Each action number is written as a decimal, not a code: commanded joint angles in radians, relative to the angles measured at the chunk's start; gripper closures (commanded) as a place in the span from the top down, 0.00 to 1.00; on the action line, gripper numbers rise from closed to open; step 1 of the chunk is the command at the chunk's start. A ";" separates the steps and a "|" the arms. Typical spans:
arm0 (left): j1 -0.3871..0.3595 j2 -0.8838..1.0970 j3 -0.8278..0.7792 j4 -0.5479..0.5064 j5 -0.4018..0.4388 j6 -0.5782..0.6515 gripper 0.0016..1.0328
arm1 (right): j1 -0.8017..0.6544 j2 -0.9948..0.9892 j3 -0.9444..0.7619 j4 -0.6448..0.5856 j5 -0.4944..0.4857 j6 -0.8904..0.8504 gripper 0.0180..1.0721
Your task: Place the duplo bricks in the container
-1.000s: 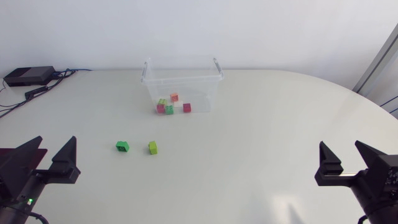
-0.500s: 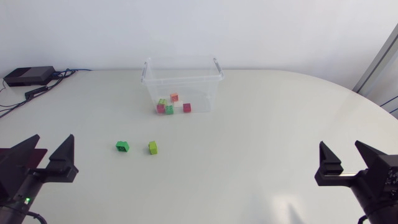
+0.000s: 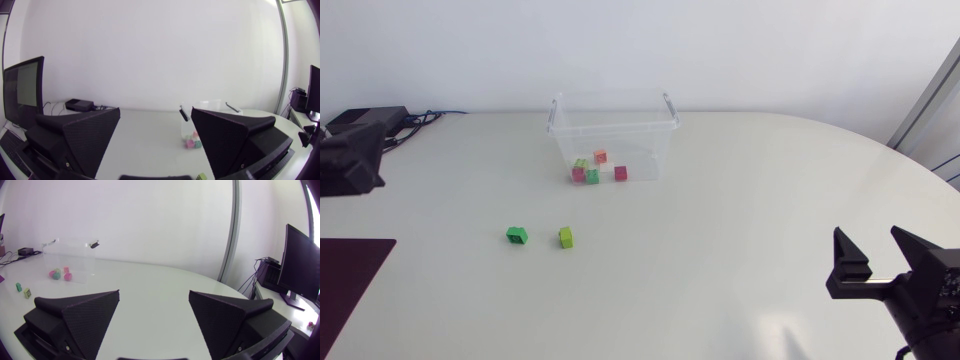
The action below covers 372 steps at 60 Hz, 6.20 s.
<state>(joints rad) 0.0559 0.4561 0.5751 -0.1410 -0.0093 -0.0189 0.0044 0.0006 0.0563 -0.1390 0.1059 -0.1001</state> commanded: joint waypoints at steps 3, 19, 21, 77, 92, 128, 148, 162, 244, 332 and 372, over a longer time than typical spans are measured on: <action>-0.022 0.219 0.131 -0.072 -0.004 -0.059 0.96 | -0.006 -0.005 -0.006 -0.027 0.008 0.022 0.95; -0.080 0.618 0.298 -0.243 -0.008 -0.081 0.96 | -0.006 -0.005 -0.006 -0.027 0.008 0.022 0.95; -0.088 0.658 0.315 -0.269 -0.008 -0.079 0.96 | -0.004 -0.005 -0.006 -0.027 0.008 0.022 0.95; -0.154 1.336 0.549 -0.505 0.008 0.083 0.93 | -0.006 -0.005 -0.006 -0.027 0.008 0.022 0.95; -0.166 1.391 0.560 -0.505 0.009 0.083 0.88 | -0.006 -0.005 -0.006 -0.027 0.008 0.022 0.95; -0.156 1.418 0.536 -0.428 0.009 0.076 0.28 | -0.006 -0.005 -0.006 -0.027 0.008 0.022 0.95; -0.156 1.253 0.583 -0.485 0.009 0.091 0.21 | -0.006 -0.005 -0.006 -0.027 0.008 0.022 0.95; -0.163 1.184 0.749 -0.531 0.045 0.097 0.21 | -0.006 -0.005 -0.006 -0.027 0.008 0.022 0.95; -0.268 1.552 1.362 -0.335 0.074 0.028 0.96 | -0.006 -0.005 -0.006 -0.027 0.008 0.022 0.95; -0.271 1.360 0.536 -0.422 0.321 0.996 0.96 | -0.006 -0.005 -0.006 -0.027 0.008 0.022 0.95; -0.306 1.495 0.557 -0.368 0.290 1.013 0.82 | -0.006 -0.005 -0.006 -0.027 0.008 0.022 0.95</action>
<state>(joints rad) -0.2447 1.9194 1.1255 -0.5133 0.2832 0.9695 0.0044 0.0006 0.0563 -0.1390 0.1059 -0.0971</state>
